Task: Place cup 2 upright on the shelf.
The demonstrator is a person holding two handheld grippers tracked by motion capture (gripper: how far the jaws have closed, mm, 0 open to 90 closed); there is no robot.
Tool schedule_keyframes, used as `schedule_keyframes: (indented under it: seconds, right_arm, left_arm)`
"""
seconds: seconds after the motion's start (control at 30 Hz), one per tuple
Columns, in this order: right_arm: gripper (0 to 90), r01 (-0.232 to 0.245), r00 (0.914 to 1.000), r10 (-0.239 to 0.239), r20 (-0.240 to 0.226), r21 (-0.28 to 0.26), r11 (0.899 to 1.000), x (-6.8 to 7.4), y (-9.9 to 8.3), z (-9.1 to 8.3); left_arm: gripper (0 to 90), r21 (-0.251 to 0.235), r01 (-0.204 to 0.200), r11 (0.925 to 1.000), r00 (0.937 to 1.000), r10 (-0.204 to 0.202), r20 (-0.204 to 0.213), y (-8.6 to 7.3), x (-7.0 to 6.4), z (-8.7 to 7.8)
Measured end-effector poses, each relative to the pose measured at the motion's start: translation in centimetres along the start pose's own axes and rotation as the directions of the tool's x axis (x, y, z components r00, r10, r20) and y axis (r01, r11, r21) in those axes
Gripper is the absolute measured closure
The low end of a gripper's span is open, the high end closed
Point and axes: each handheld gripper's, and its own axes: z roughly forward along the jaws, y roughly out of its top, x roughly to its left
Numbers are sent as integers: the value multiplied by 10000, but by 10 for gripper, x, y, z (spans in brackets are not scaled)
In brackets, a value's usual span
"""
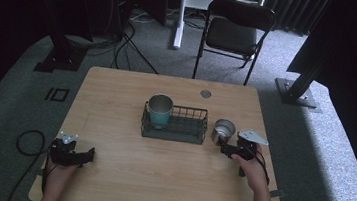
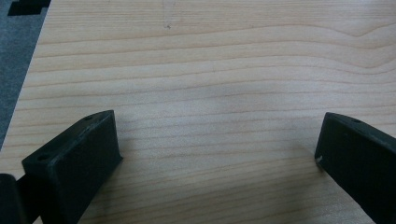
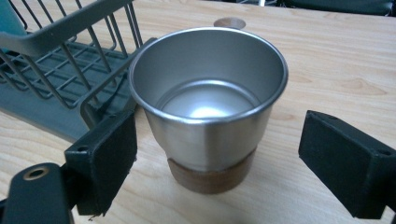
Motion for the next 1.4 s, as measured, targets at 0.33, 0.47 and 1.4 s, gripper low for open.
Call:
schedule_keyframes:
  seconds: [0.33,0.47,1.4]
  right_arm:
    - [113,-36,10000,35,-53,-169,9999,3,1,9]
    - [114,93,10000,-94,-17,-334,9994,3,4,11]
    - [113,111,9997,-101,222,-456,9989,6,8,35]
  left_arm:
    - [4,-11,3,10000,10000,-3,0,0,0,0]
    - [4,-16,7,10000,10000,-7,0,0,0,0]
    - [4,-15,9,10000,10000,-9,0,0,0,0]
